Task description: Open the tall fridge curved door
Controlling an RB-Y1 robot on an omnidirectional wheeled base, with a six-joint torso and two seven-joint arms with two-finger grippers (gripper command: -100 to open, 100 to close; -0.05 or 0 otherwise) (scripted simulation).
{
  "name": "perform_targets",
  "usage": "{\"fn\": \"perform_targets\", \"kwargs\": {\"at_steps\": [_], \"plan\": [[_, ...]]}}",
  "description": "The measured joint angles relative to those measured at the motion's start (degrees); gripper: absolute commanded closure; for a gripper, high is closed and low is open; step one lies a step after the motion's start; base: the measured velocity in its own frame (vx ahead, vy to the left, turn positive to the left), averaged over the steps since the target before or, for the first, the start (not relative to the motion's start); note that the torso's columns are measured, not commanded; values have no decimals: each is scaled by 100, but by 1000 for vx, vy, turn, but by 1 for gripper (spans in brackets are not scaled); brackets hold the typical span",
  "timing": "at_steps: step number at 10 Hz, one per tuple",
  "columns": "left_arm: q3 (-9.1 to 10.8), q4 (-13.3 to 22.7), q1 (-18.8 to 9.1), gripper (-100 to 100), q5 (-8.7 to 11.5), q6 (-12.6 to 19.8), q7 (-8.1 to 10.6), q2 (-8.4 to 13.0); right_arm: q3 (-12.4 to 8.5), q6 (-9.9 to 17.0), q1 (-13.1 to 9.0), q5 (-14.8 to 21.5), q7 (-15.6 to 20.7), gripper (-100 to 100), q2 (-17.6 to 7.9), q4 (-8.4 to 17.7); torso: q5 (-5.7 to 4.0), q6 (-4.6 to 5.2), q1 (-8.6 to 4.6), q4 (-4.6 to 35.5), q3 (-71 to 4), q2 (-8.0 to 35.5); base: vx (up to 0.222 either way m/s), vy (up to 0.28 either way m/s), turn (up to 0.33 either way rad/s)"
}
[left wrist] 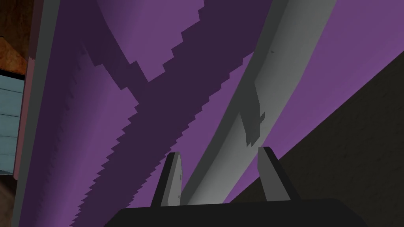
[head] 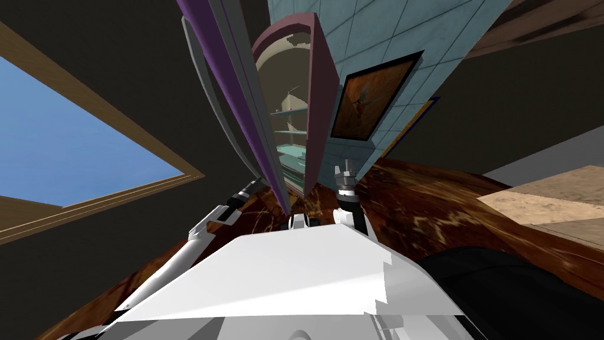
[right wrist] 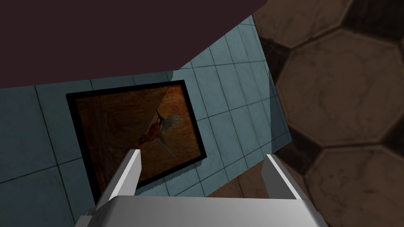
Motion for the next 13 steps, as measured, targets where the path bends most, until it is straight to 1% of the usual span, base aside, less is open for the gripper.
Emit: {"fn": "perform_targets", "kwargs": {"at_steps": [1,2,3,4,7,9,11,12,13], "plan": [[-48,-45,-5,100,4,-20,35,51,1,0,0,0,0,0,1,0,-2,-1,-23,-1,4,8,-58,120,9],[-40,-52,-9,100,5,-21,39,62,2,0,1,0,0,0,2,0,-5,-3,-76,-20,6,6,-2,206,-25],[-97,-114,37,100,-5,-39,55,99,2,0,1,0,0,0,2,-1,-3,-3,-33,-16,5,6,-4,390,-66],[-194,-181,110,100,-14,-136,92,163,0,0,1,0,0,0,0,-1,12,-6,46,-1,5,7,-37,311,-42],[-275,-305,220,100,-33,-334,122,253,1,0,1,0,0,0,1,0,1,4,-28,-14,-10,-18,5,291,-21],[-384,-401,347,100,-47,-526,161,344,0,0,1,0,0,0,1,0,1,24,-12,-17,-30,-48,6,314,-56],[-460,-514,405,100,-50,-624,218,449,0,0,1,0,0,0,1,0,0,16,-11,-11,-23,-34,-9,285,-34],[-490,-564,430,100,-64,-655,218,458,1,0,1,0,0,0,1,0,-4,19,-36,-14,-27,-44,14,281,-49],[-519,-622,489,100,-69,-724,223,490,1,0,1,0,0,0,1,0,-2,17,-26,-18,-25,-39,1,232,-26]]}}
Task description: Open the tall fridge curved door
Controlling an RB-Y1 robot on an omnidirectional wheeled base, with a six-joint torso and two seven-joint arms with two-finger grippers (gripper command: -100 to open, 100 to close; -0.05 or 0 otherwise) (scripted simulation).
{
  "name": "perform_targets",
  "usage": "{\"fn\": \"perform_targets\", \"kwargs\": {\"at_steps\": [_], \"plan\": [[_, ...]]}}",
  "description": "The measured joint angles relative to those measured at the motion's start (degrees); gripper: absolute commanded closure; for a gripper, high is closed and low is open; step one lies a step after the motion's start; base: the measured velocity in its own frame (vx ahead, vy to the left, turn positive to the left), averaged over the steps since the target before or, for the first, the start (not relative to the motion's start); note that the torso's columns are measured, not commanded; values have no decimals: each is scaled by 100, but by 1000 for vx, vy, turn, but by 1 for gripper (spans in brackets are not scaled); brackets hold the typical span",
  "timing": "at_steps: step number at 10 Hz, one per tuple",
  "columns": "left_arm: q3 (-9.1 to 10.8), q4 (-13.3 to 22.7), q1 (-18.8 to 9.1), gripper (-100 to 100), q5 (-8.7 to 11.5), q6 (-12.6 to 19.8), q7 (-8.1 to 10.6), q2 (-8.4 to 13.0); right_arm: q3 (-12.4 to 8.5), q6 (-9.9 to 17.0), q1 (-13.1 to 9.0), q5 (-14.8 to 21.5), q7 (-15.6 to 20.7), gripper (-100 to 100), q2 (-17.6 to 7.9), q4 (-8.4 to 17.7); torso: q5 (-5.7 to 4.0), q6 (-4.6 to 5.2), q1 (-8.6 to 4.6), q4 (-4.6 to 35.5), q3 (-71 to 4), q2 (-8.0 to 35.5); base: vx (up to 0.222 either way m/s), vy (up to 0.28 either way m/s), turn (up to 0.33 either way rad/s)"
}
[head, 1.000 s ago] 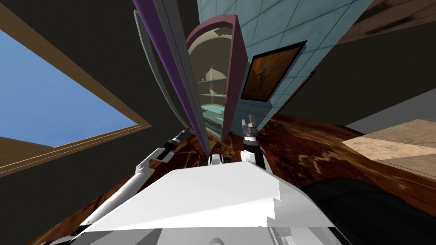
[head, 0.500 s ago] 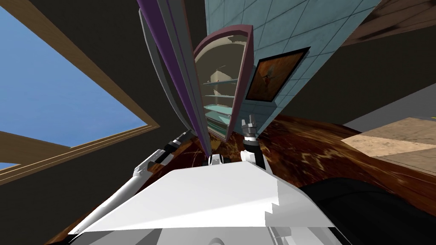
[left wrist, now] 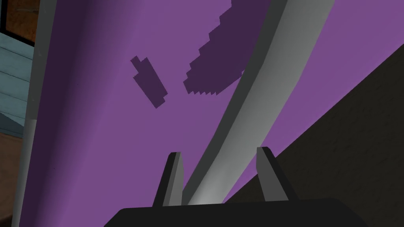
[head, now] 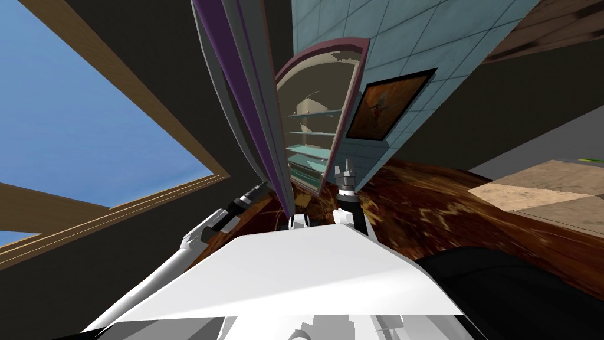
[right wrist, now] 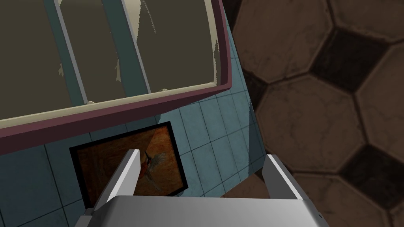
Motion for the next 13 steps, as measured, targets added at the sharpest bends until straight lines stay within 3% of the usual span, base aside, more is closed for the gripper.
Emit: {"fn": "perform_targets", "kwargs": {"at_steps": [6,10,13], "plan": [[-126,-224,98,100,-9,-261,96,208,0,0,0,0,0,0,0,0,13,-2,-22,-8,55,82,-15,248,-31],[-126,-274,158,100,-14,-383,110,310,1,0,0,0,0,0,1,0,8,-7,-40,4,78,121,-8,177,-22],[-254,-403,208,100,-62,-477,110,351,1,0,0,0,0,0,2,1,-9,-19,-77,12,76,116,-1,154,23]]}}
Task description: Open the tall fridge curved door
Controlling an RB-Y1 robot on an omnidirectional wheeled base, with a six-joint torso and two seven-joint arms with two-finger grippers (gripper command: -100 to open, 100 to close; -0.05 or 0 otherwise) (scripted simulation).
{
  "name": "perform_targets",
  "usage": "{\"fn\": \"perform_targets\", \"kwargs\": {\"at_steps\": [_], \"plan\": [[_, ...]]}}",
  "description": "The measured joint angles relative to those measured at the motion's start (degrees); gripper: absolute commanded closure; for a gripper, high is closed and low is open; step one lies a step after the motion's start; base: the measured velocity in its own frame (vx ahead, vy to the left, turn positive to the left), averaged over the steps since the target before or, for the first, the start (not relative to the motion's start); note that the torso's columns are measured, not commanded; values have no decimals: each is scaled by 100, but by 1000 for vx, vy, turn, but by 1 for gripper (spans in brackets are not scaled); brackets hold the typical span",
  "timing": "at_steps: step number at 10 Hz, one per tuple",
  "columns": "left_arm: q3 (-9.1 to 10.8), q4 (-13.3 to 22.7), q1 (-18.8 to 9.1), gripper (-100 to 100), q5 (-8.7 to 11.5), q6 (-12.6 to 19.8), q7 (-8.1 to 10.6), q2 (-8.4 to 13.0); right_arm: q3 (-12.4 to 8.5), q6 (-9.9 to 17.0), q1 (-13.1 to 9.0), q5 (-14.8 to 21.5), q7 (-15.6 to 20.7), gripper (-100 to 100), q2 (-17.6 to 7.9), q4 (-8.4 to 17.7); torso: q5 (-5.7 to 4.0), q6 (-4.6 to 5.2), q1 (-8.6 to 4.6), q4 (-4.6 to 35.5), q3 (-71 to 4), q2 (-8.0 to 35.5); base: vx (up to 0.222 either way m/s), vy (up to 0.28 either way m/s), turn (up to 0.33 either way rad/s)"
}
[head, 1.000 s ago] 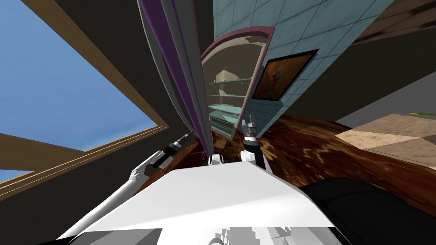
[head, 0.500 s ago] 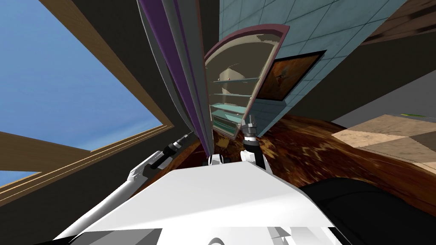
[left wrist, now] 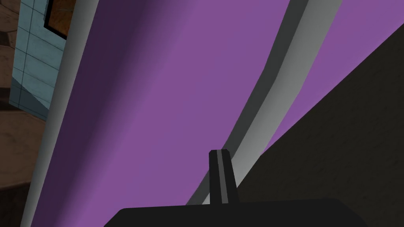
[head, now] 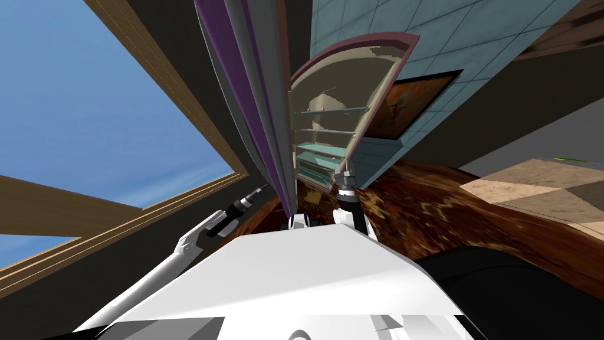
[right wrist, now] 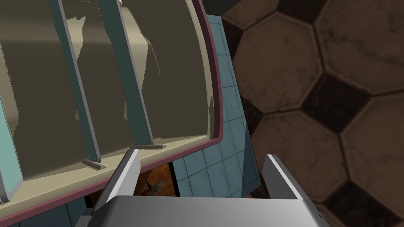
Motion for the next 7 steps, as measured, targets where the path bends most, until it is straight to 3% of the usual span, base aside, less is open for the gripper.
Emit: {"fn": "perform_targets", "kwargs": {"at_steps": [6,7], "plan": [[-17,2,0,100,3,-68,5,2,1,0,0,0,0,0,1,0,27,-20,105,-4,-12,-18,-1,-23,-8],[-17,3,0,100,3,-68,5,3,1,0,0,0,0,0,1,0,20,-20,82,-4,-12,-18,-38,202,-337]]}}
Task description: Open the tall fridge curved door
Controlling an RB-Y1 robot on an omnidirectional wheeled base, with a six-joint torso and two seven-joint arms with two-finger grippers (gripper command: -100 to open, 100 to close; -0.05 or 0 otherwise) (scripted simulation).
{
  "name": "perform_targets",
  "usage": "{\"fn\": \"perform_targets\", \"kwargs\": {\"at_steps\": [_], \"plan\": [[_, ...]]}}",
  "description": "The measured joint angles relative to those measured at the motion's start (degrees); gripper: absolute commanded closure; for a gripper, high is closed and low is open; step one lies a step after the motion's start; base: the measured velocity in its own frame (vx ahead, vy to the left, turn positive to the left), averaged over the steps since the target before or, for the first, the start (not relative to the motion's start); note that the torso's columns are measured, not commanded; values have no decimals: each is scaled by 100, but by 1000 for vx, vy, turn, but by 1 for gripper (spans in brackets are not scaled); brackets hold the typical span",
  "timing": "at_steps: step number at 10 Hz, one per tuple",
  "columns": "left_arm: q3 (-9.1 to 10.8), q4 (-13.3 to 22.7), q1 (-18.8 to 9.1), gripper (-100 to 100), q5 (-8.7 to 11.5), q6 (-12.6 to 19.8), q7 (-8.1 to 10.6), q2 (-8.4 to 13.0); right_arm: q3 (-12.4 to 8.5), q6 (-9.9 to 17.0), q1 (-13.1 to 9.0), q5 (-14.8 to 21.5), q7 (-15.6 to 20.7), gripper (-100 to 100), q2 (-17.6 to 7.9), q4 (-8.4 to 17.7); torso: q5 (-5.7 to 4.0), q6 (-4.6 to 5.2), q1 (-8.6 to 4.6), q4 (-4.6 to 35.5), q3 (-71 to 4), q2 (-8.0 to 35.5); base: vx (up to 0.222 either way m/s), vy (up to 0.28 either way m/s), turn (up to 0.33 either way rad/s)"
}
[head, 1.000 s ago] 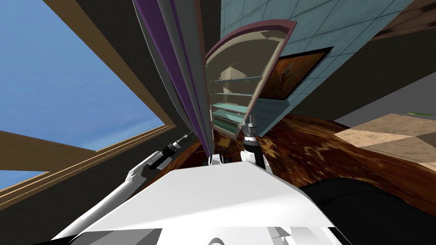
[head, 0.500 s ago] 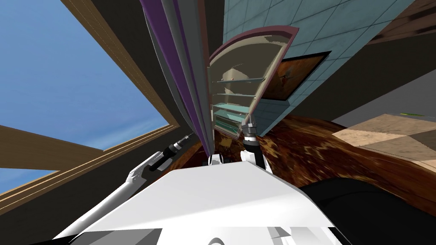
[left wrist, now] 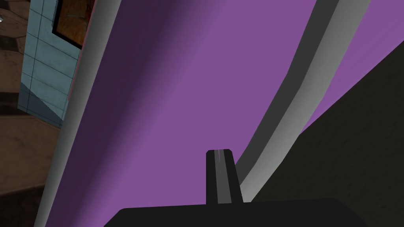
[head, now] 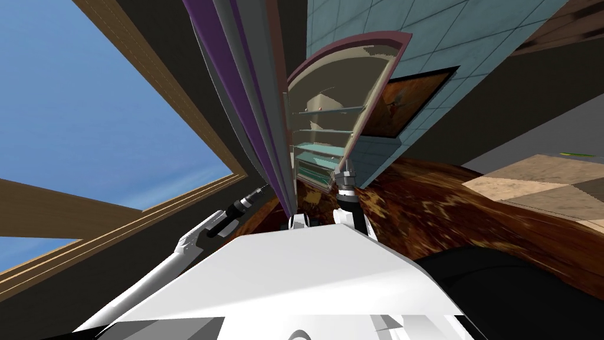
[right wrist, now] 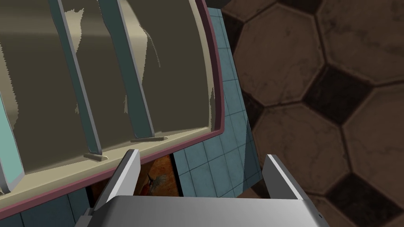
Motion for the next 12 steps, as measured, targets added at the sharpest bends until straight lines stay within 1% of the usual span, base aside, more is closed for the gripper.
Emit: {"fn": "perform_targets", "kwargs": {"at_steps": [1,2,3,4,5,6,7,8,9,10,11,12], "plan": [[-25,100,-120,100,-33,28,-13,-133,-1,0,-2,0,0,0,-2,0,11,10,55,3,3,5,-77,298,-179],[-80,258,-275,100,-71,25,-44,-244,-3,0,-1,0,0,0,-3,1,17,5,65,2,-10,-16,-57,191,-15],[-76,401,-432,100,-73,35,-50,-262,-2,0,0,0,0,0,-2,0,2,-2,8,-5,-17,-27,-21,82,27],[-72,547,-551,100,-67,42,-33,-255,-1,0,0,0,0,0,-1,0,-12,4,-45,-11,-21,-34,-106,194,-330],[-78,672,-652,100,-94,42,-44,-378,-1,0,-3,0,0,0,-2,0,-6,42,-18,-8,-17,-27,-88,254,-240],[-126,847,-798,100,-125,28,-69,-481,-2,0,-1,0,0,0,-2,0,-2,21,9,-3,-31,-51,-29,163,36],[-151,1067,-980,100,-133,2,-75,-513,-2,0,1,0,0,0,-2,0,-7,13,-10,-7,-45,-72,-4,74,73],[-138,1197,-1080,100,-134,7,-80,-526,-1,0,1,0,0,0,-1,0,-10,25,-40,-21,-48,-78,-117,246,-272],[-166,1345,-1210,100,-171,23,-102,-669,-1,0,-3,0,0,0,-2,0,5,62,10,-22,-45,-73,-128,275,-299],[-195,1495,-1351,100,-194,38,-115,-750,-2,1,-1,0,0,0,-3,1,7,36,19,-18,-50,-84,-41,148,-5],[-208,1704,-1525,-100,-197,20,-114,-772,-2,0,1,0,0,0,-2,0,-6,23,-18,-20,-63,-104,-26,43,59],[-191,1675,-1561,-100,-173,44,-47,-678,-1,0,1,0,0,0,-1,0,-15,22,-54,-22,-52,-82,-28,-34,48]]}}
